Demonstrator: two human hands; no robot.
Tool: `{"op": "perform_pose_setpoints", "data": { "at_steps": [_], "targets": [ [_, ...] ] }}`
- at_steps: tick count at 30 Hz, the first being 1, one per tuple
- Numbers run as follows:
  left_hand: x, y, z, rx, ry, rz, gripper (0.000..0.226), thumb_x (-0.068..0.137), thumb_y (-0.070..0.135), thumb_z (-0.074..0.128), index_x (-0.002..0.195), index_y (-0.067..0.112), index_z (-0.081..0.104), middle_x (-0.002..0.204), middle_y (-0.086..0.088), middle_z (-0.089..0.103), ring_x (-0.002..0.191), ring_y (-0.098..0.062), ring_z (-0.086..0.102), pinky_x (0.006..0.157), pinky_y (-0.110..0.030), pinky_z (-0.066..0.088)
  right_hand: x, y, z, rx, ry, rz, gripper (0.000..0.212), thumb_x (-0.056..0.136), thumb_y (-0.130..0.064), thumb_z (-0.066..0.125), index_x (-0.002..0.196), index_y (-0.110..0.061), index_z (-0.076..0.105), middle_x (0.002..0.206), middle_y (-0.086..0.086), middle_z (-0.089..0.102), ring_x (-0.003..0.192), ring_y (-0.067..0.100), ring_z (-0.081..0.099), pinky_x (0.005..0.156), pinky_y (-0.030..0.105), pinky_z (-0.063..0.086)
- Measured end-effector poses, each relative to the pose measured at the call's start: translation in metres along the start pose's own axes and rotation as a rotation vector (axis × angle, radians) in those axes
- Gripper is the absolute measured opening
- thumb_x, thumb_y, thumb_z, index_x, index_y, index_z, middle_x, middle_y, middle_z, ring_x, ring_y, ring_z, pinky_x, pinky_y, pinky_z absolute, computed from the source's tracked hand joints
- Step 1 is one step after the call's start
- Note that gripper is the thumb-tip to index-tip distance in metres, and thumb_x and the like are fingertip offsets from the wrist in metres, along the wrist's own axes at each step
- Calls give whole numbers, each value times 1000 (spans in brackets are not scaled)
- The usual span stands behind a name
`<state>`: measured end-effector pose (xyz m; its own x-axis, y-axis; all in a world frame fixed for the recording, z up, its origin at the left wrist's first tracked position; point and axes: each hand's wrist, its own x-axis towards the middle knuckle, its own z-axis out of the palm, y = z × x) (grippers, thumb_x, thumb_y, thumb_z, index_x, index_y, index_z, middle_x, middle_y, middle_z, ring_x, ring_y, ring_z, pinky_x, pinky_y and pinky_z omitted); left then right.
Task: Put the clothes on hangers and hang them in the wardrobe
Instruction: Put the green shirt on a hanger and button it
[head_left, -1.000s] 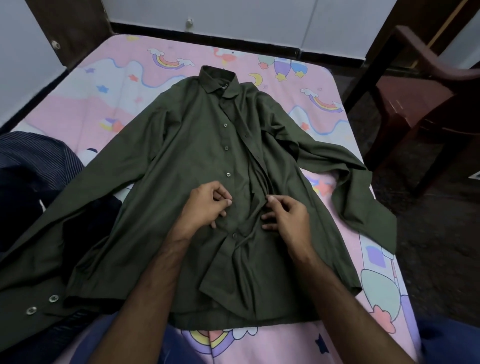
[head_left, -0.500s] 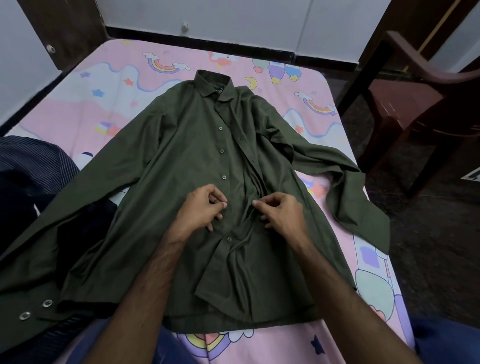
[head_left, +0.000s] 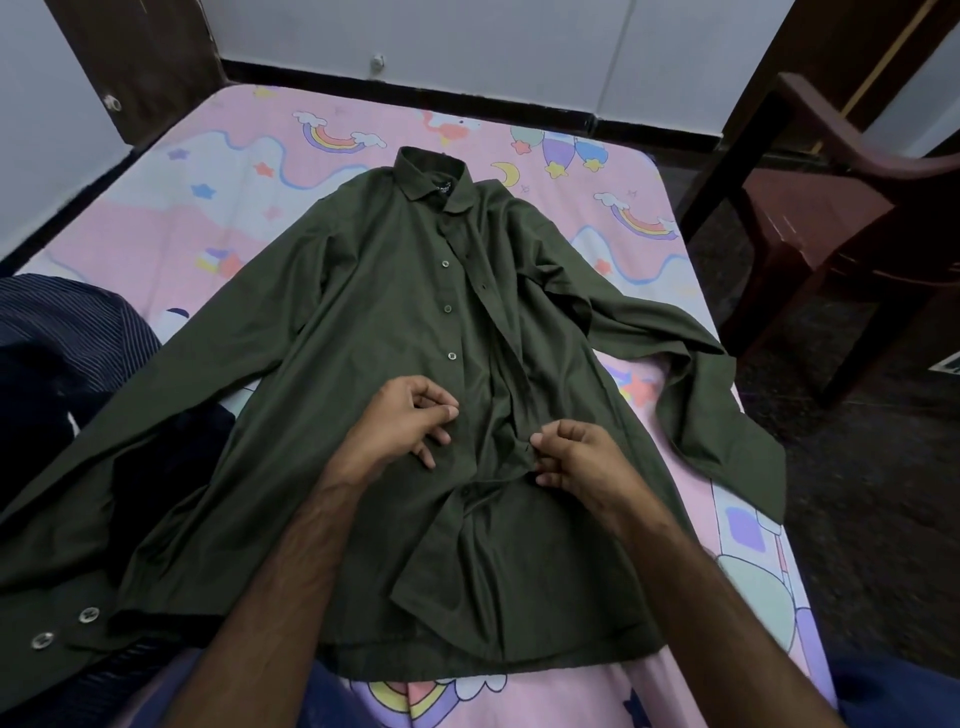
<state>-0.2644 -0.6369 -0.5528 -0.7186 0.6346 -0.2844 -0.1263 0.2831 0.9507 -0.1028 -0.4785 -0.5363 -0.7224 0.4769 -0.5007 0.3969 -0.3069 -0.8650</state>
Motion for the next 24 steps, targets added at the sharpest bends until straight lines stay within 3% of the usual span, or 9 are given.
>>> {"op": "perform_pose_setpoints", "data": {
  "at_steps": [5, 9, 13, 16, 24],
  "targets": [
    [-1, 2, 0, -44, -22, -13, 7, 93, -3, 65, 90, 2, 61, 74, -11, 58, 50, -11, 62, 34, -28, 50, -3, 0, 10, 125, -113, 9, 15, 91, 1, 69, 87, -11, 61, 69, -2, 64, 60, 5, 63, 61, 20, 57],
    [-3, 3, -1, -79, -40, -11, 6, 92, -2, 67, 92, 0, 62, 73, -10, 60, 51, -14, 62, 36, -29, 51, -3, -1, 17, -56, -184, 19, 23, 85, -2, 78, 77, -13, 60, 65, -1, 59, 58, 6, 61, 59, 18, 55],
    [-3, 4, -2, -109, -54, -20, 5, 91, -2, 67, 94, -1, 63, 71, -9, 61, 51, -15, 61, 37, -30, 52, 5, -11, 34, 12, -79, -62, 30, 88, -5, 76, 68, -16, 57, 59, 0, 57, 53, 6, 57, 55, 18, 52],
    [-3, 5, -3, -113, -54, -19, 4, 92, -2, 67, 93, -1, 64, 72, -10, 62, 52, -15, 62, 38, -30, 53, 15, -14, 54, 32, 9, -106, 25, 88, -6, 76, 71, -14, 59, 59, 2, 59, 53, 9, 57, 55, 23, 51],
    [0, -4, -5, -56, -35, -27, 6, 93, -5, 63, 92, 1, 62, 74, -12, 60, 49, -13, 61, 38, -30, 53, 30, 5, 77, -153, 203, -212, 15, 85, -14, 79, 80, -7, 67, 64, 1, 65, 49, 7, 60, 54, 25, 50]
  ]
}}
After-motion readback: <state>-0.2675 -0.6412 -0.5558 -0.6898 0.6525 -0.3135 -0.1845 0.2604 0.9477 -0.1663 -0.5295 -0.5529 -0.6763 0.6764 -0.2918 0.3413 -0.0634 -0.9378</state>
